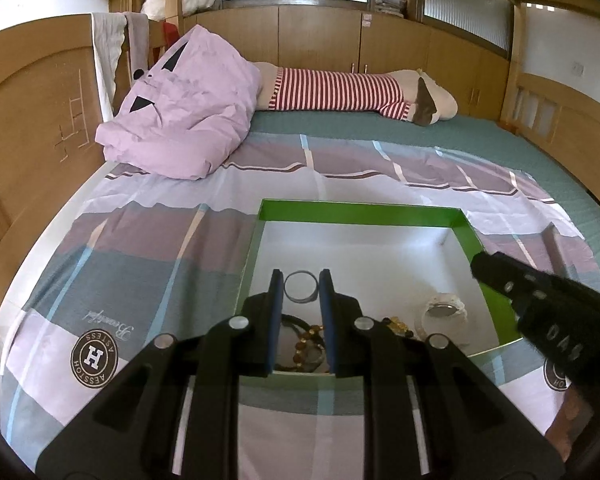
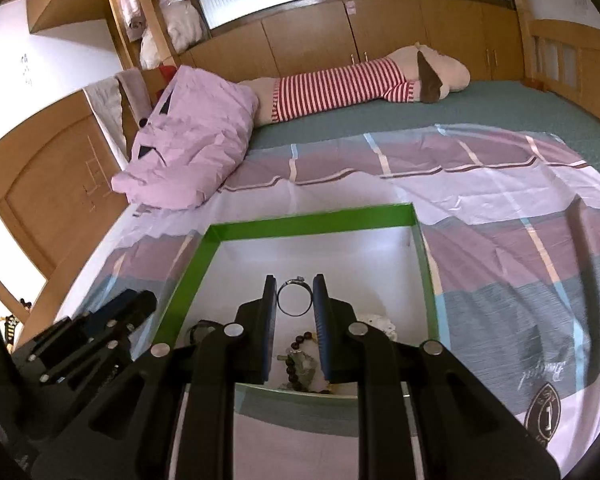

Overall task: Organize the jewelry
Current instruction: 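Open the left tool to drop the round ring while the right tool drops its ring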

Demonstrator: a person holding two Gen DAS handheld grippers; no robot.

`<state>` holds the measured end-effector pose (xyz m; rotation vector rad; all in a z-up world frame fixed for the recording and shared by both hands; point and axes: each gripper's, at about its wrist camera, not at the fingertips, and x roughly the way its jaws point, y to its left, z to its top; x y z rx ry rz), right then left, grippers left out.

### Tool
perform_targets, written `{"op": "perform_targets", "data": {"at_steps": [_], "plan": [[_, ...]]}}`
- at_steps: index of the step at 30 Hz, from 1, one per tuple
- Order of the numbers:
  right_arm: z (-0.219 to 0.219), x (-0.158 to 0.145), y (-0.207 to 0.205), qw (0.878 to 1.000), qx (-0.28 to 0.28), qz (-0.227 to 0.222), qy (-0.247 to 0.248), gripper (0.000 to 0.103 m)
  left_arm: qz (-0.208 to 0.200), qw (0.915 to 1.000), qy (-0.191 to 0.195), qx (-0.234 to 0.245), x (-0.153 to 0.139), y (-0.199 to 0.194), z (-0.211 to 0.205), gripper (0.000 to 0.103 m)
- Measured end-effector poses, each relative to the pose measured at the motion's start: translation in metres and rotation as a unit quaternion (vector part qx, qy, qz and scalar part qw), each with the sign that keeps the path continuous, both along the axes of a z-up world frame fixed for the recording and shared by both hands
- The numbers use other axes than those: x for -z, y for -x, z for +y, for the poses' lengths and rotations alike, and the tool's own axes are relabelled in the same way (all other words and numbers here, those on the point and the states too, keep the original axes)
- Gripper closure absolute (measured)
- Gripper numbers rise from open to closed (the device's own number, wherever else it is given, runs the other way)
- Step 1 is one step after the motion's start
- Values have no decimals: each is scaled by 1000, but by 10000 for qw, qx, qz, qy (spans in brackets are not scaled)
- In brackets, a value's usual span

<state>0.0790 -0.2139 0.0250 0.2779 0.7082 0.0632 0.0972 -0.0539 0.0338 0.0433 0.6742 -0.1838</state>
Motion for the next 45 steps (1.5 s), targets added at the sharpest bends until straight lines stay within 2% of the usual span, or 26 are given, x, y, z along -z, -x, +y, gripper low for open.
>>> {"op": "perform_targets", "data": {"at_steps": [12, 22, 32, 38, 45], "plan": [[14, 16, -14, 9995, -96, 280, 79, 85, 114, 9992, -346, 145, 14, -5, -12, 85], [23, 31, -21, 9977, -144, 568, 330, 85, 438, 9972, -552, 238, 34, -11, -18, 85], [14, 33, -24, 9974, 7, 661, 301, 85, 551, 9970, -501, 214, 38, -15, -16, 85], [-4, 36, -27, 9964, 183, 806, -163, 85, 690, 9973, -177, 158, 37, -19, -5, 85], [2, 37, -27, 9965, 100, 832, -67, 85, 681, 9973, -182, 186, 36, -18, -6, 85]]}}
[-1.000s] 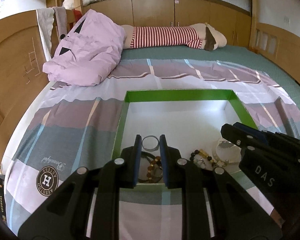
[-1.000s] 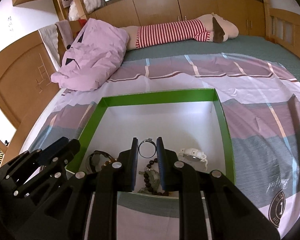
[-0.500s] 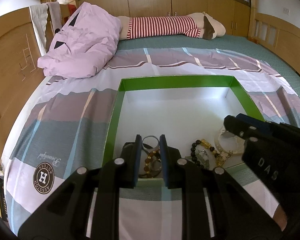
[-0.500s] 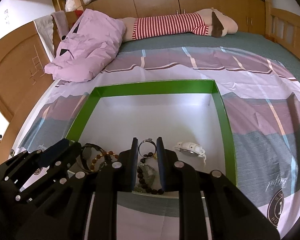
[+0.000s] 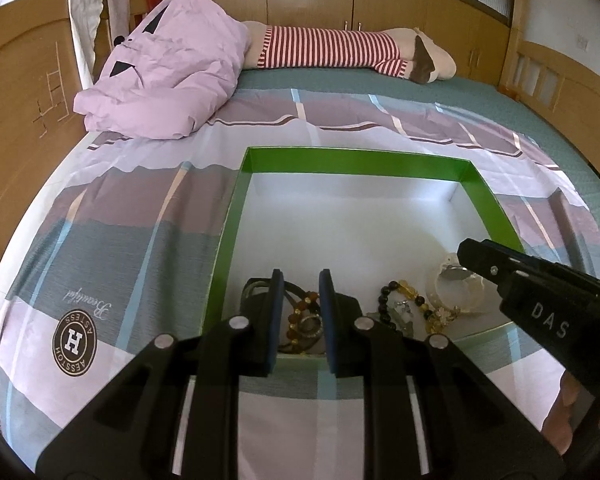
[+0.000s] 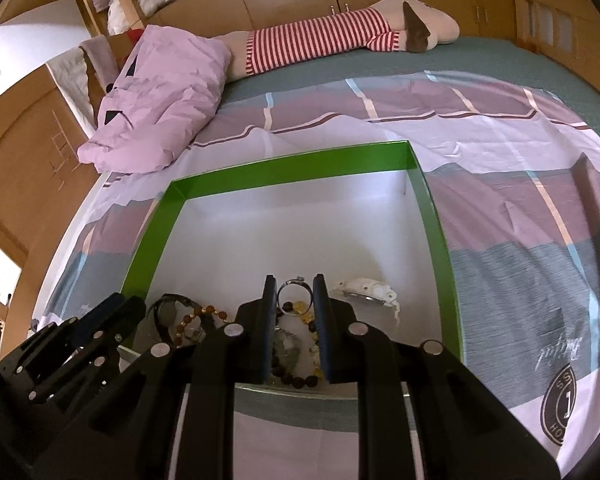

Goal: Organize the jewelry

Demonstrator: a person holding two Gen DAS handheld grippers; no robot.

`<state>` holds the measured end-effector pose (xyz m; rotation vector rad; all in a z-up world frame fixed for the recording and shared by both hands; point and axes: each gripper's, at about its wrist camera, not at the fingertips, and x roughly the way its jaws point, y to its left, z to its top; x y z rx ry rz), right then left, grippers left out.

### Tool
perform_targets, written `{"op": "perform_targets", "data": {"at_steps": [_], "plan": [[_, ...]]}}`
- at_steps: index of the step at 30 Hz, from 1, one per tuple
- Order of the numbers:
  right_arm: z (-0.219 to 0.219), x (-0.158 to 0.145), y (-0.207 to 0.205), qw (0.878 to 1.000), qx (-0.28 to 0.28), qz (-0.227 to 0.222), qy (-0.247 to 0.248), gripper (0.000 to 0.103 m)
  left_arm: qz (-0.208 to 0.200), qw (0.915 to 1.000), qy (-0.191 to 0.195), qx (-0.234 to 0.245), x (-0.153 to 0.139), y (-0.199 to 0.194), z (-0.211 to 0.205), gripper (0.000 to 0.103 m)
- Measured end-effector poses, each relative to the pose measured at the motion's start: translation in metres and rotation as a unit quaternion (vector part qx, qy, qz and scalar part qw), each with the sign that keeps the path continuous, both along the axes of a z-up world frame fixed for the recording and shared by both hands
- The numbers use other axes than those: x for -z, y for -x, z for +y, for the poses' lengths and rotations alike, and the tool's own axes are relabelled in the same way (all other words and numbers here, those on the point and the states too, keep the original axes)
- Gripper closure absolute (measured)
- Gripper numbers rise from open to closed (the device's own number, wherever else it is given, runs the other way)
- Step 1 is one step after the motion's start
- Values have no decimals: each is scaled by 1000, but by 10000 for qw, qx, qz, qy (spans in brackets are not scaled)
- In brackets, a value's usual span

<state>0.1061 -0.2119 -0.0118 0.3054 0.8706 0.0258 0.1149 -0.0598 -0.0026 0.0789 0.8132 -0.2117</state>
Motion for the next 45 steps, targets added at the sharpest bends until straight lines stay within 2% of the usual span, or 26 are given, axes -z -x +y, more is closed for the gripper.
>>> {"op": "perform_targets", "data": {"at_steps": [2, 4, 5, 12, 13, 15, 17, 18, 19, 20, 21, 22, 25, 27, 29, 45], "plan": [[1, 0, 0, 10000, 2, -6, 30, 84, 6, 10000, -2, -26, 0, 0, 0, 85], [1, 0, 0, 10000, 38, -4, 90, 73, 12, 10000, -1, -27, 0, 0, 1, 85], [0, -1, 1, 9999, 83, -31, 110, 61, 8, 10000, -8, -23, 0, 1, 0, 85], [1, -5, 5, 9999, 29, -102, 114, 55, -62, 10000, -39, -5, -3, 3, 1, 85], [2, -5, 5, 9999, 25, -99, 132, 55, -59, 10000, -31, -9, -3, 3, 1, 81], [3, -5, 5, 9999, 13, -82, 148, 50, -75, 10000, 12, -22, -4, 5, 2, 63], [3, -6, 6, 9998, 31, -123, 145, 39, -162, 9998, 72, -90, -6, 6, 4, 33], [2, -8, 7, 9997, 92, -200, 121, 33, -213, 9997, 111, -101, -8, 7, 5, 26], [1, -9, 8, 9996, 122, -238, 112, 27, -253, 9995, 125, -102, -9, 8, 5, 16], [0, -10, 8, 9994, 158, -276, 116, 14, -314, 9994, 111, -100, -11, 9, 5, 7], [-2, -12, 10, 9990, 260, -331, 153, 6, -337, 9994, 84, -97, -13, 9, 5, 3], [-3, -14, 12, 9984, 361, -379, 208, 2, -385, 9992, 24, -53, -14, 11, 3, 2], [-6, -17, 17, 9972, 460, -491, 321, 1, -368, 9992, -182, 10, -14, 12, -3, 2], [-5, -13, 14, 9982, 373, -254, 382, 1, -306, 9989, -347, -18, -11, 12, -7, 2], [-5, -10, 13, 9985, 307, -126, 424, 1, -283, 9989, -382, -5, -10, 12, -8, 2], [-4, -13, 18, 9971, 381, -202, 631, 1, -122, 9991, -409, 20, -6, 11, -8, 2]]}}
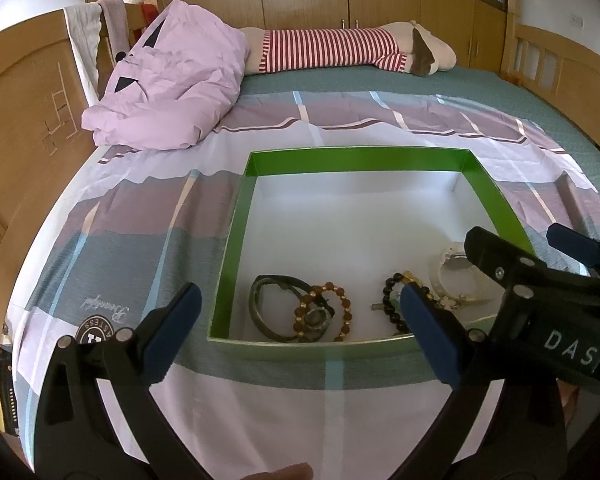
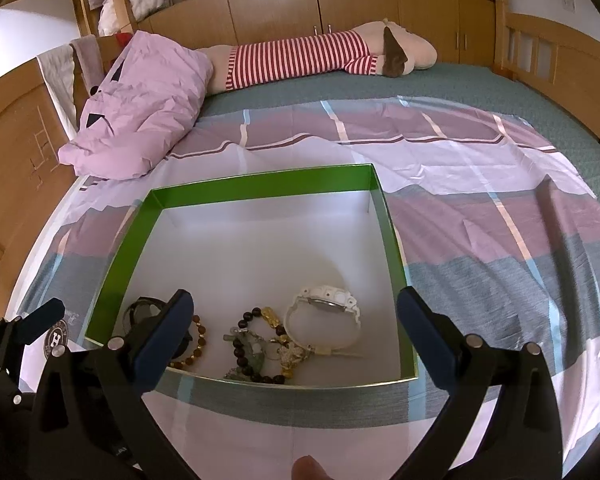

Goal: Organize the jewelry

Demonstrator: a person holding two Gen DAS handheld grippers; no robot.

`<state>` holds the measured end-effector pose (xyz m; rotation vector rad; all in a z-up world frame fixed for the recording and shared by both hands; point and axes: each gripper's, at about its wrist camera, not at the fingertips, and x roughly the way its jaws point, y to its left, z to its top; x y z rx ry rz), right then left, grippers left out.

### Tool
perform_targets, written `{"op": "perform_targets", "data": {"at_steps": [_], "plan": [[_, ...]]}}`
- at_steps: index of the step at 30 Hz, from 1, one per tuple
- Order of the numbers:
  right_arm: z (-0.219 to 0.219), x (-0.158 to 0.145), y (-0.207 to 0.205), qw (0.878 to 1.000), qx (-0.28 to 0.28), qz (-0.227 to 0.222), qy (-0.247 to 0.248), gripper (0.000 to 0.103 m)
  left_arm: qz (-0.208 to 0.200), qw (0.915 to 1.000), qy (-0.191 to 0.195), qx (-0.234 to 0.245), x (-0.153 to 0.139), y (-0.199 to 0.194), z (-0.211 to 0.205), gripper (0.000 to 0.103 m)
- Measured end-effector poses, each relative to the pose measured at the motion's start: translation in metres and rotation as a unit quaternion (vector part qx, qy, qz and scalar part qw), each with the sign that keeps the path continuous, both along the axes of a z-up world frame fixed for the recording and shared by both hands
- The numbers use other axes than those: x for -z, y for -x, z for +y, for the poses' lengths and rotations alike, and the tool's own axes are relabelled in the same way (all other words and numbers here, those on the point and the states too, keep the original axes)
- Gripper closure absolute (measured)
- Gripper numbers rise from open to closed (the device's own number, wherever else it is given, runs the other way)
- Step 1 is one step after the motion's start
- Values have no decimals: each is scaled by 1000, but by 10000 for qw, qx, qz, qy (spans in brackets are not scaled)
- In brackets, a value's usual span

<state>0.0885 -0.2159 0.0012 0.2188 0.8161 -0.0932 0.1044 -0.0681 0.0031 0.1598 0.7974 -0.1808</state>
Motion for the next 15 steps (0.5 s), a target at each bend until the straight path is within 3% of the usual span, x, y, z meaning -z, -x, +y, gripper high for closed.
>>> {"op": "perform_targets", "data": {"at_steps": [15], "plan": [[3, 1, 0, 10000, -68, 31, 62, 1, 37, 10000, -30, 19, 2, 1, -2, 2]]}}
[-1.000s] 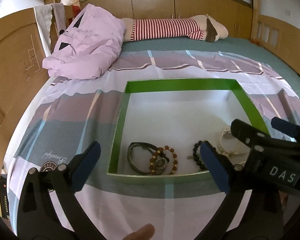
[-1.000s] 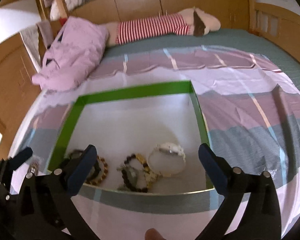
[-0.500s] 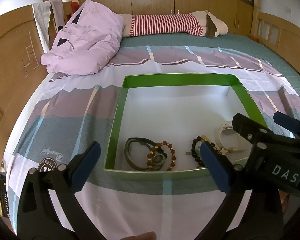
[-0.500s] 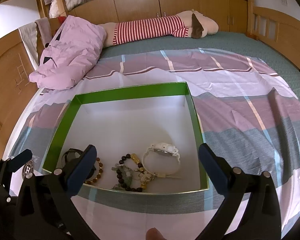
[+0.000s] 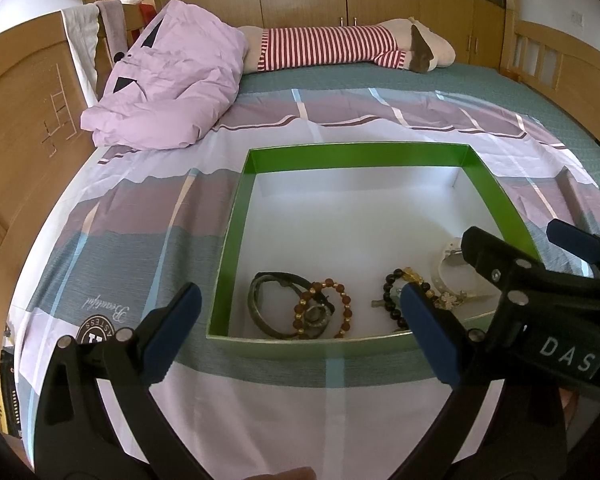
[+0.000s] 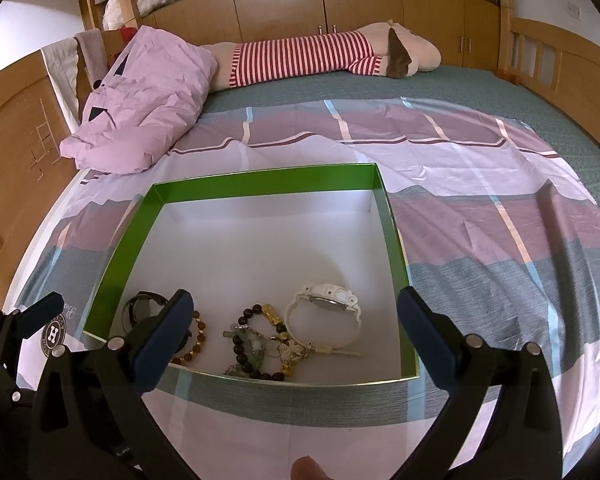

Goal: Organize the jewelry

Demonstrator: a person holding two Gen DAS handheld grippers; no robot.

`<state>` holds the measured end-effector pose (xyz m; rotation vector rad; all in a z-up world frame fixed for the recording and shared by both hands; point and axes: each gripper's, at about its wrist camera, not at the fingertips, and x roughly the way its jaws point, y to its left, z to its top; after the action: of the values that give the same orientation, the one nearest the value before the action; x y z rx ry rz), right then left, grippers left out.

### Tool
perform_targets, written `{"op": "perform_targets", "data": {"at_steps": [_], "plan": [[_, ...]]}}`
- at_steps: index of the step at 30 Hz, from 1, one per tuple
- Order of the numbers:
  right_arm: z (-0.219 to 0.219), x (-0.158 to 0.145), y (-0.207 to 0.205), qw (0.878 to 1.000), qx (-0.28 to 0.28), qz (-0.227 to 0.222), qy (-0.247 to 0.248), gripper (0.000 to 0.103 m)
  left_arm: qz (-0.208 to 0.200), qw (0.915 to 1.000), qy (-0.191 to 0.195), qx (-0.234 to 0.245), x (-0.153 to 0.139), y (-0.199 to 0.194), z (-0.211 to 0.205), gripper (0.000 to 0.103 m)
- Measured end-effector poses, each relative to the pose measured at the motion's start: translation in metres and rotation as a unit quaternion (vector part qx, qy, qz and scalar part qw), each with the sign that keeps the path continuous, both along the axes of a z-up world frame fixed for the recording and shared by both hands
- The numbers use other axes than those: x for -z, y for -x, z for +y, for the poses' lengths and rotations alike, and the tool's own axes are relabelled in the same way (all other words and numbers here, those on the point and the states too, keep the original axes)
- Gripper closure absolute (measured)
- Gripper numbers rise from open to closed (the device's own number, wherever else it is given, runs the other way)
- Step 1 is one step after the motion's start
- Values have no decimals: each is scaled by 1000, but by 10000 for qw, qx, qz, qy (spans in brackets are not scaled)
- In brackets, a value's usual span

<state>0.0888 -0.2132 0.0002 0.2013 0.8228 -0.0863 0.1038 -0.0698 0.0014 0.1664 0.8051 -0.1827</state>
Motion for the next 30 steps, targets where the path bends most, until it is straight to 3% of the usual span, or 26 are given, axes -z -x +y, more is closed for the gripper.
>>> {"op": "perform_targets", "data": {"at_steps": [30], "plan": [[5, 1, 0, 10000, -80, 22, 34, 1, -49, 9999, -114, 69, 2, 4, -3, 2]]}}
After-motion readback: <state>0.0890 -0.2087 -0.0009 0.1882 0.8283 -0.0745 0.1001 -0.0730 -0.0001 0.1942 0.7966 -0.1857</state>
